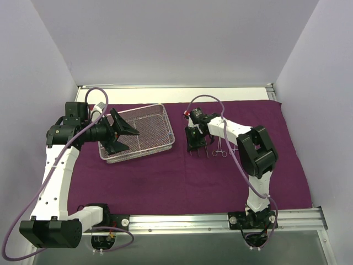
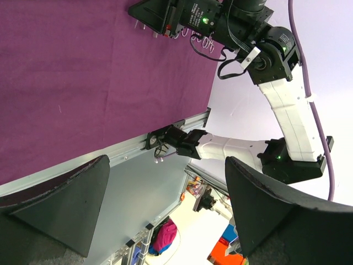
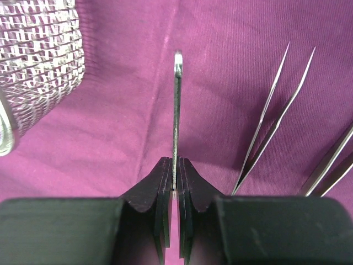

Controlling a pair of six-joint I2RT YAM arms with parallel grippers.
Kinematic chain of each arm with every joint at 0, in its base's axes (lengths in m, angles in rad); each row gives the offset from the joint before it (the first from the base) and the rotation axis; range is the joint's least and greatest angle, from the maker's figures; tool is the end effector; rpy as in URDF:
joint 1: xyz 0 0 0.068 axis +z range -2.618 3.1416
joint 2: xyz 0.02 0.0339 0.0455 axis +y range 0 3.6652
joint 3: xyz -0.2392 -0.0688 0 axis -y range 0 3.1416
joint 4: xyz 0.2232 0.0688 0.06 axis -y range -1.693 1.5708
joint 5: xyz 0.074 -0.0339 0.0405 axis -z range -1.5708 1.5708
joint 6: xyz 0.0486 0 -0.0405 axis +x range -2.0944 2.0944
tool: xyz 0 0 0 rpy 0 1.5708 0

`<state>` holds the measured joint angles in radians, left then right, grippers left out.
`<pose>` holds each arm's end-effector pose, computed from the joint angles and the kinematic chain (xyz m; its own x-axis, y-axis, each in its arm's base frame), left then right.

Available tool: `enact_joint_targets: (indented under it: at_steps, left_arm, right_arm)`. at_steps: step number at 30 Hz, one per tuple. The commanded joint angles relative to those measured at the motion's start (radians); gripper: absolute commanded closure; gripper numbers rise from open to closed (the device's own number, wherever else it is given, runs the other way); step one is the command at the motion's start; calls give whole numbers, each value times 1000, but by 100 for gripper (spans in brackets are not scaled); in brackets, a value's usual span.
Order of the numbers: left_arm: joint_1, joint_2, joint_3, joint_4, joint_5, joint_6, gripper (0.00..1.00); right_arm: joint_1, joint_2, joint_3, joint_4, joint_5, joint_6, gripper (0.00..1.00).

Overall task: Open and lay out the surgical kit
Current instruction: Place the medical item in the surgical kit.

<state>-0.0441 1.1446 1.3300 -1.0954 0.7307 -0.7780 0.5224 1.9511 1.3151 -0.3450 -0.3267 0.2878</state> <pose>0.1954 -0.0411 0.3444 -0.8721 -0.4847 -0.0674 -0.2387 0.5415 -0.8061 0.3309 0.2085 0.1516 -0.8686 -0.1899 -0.4576 -0.3970 0.8193 0.4136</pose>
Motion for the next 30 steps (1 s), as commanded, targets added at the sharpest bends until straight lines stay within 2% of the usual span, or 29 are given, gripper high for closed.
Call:
enact_joint_targets:
  at_steps: [1,9,18,23,30]
  left_arm:
    - [1,0,18,45,24,-1,6]
    - [1,3,21,46,32,-1,6]
    - [0,1,17,52,39,-7,6]
    - [1,0,8,57,41,-9,6]
    - [1,3,6,54,36,9,6]
  right_arm:
    - [-7,11,13,-42,11,19,95]
    - [-9,35,10,-34,26,17,91]
    - [-9,58,47,-43,31,28,82]
    - [-9,45,35,-37,29,39,79]
    - [-9,-27,70,-86,81,34,68]
